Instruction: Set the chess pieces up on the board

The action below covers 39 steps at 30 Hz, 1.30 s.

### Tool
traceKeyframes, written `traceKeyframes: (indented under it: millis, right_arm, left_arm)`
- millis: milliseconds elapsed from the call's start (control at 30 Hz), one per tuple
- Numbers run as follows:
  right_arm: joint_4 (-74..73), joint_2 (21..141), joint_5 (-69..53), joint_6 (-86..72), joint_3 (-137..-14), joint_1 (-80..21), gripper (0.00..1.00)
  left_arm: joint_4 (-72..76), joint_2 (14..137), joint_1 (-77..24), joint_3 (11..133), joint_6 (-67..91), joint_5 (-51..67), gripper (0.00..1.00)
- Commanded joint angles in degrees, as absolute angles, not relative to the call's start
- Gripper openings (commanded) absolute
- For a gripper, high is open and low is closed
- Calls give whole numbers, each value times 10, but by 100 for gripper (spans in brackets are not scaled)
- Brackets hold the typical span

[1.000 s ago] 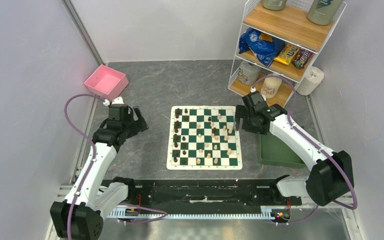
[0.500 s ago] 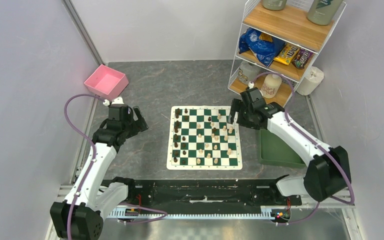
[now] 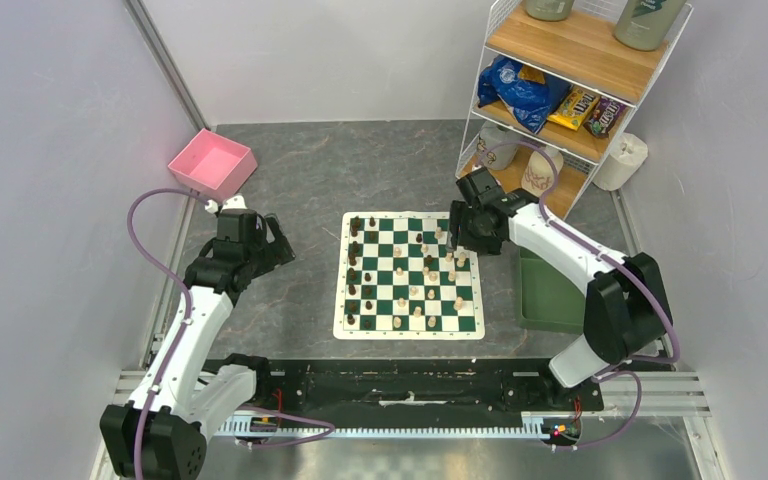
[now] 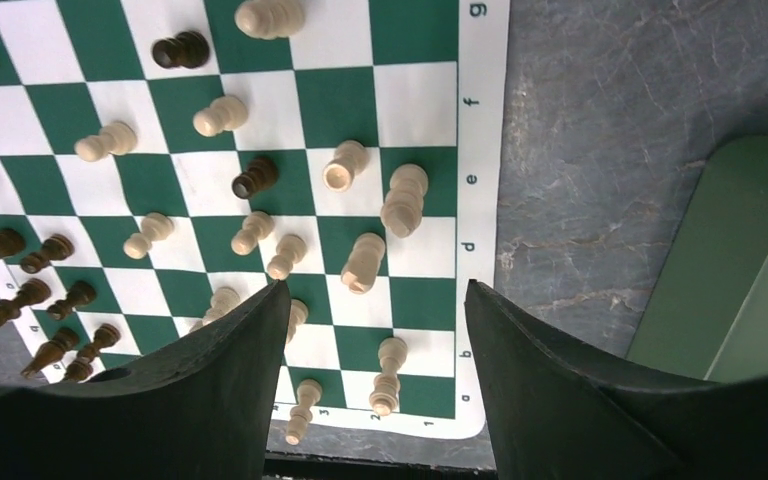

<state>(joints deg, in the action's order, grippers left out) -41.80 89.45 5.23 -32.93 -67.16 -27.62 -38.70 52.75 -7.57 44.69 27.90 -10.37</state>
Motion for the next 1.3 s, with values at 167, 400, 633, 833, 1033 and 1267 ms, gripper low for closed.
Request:
traceKeyframes:
  millis: [167, 400, 633, 833, 1033, 1267]
  right_arm:
    - [-431, 906, 71, -311, -709, -285, 72]
    - [-431, 967, 67, -287, -785, -285, 73]
    - [-449, 1017, 36, -281, -851, -287, 72]
    - [-449, 1039, 11, -270, -857, -315, 71]
    - [-457, 1061, 10, -243, -882, -340, 66]
    - [-466, 1045, 14, -238, -875, -364, 65]
  left_arm:
    - [-388, 525, -76, 460, 265, -113, 99]
    - [-387, 529, -76, 461, 263, -106, 99]
    - [-385, 530, -76, 456, 265, -113, 99]
    - [-381, 536, -76, 462, 262, -104, 99]
    - [-393, 520, -76, 460, 266, -122, 99]
    - [-394, 510, -76, 458, 266, -129, 99]
